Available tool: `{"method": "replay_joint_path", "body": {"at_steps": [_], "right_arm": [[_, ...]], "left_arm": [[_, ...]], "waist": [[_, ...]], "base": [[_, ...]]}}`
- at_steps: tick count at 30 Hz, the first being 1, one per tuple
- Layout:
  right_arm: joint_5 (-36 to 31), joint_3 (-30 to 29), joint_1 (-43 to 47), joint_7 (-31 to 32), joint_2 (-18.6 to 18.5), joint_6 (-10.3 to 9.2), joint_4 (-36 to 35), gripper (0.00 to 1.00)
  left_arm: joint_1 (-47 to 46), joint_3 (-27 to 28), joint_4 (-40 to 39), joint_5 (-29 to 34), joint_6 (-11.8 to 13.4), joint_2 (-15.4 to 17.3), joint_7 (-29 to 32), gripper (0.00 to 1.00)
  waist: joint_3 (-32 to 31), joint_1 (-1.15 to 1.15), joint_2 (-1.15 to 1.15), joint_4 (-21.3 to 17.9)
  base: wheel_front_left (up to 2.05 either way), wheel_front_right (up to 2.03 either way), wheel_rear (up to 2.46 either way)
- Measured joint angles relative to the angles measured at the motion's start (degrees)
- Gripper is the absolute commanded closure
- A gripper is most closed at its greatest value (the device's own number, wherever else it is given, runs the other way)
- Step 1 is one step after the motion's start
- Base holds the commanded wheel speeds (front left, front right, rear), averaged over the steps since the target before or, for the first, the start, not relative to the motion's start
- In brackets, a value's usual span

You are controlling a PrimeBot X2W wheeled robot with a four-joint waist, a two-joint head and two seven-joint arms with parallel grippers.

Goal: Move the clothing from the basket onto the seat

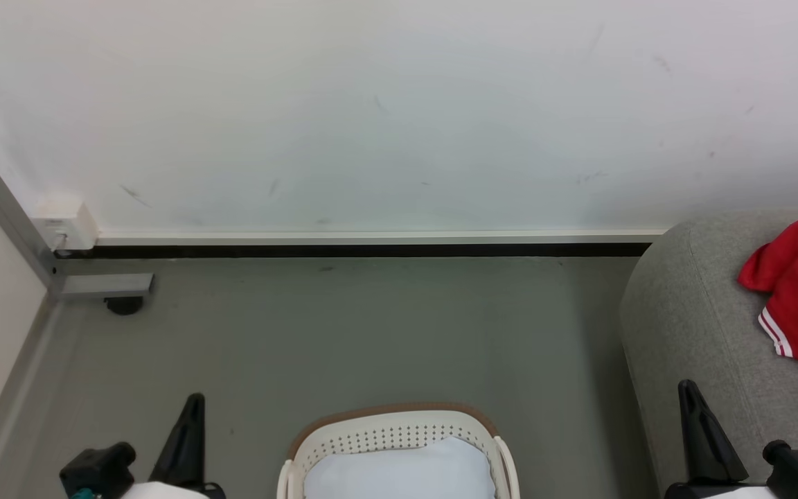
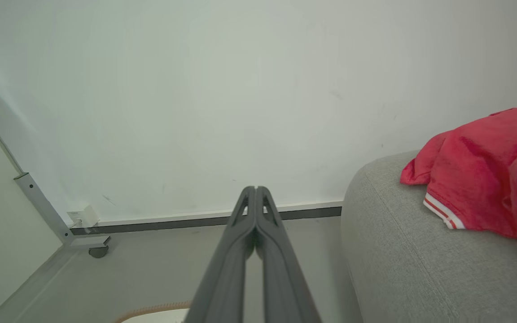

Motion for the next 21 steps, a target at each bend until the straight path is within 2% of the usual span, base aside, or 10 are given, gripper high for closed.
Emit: {"method": "replay_joint_path", "body": {"at_steps": [21], "right_arm": [[20.30, -2.04, -0.26, 5.09, -0.18, 0.00, -0.02, 1.00]], "left_arm": [[-0.07, 1.86, -1.08, -19.52, 0.00, -0.88, 5.32, 1.00]], "waist": [[0.14, 0.00, 0.00, 0.29]], "base": [[0.00, 0.00, 0.00]]}}
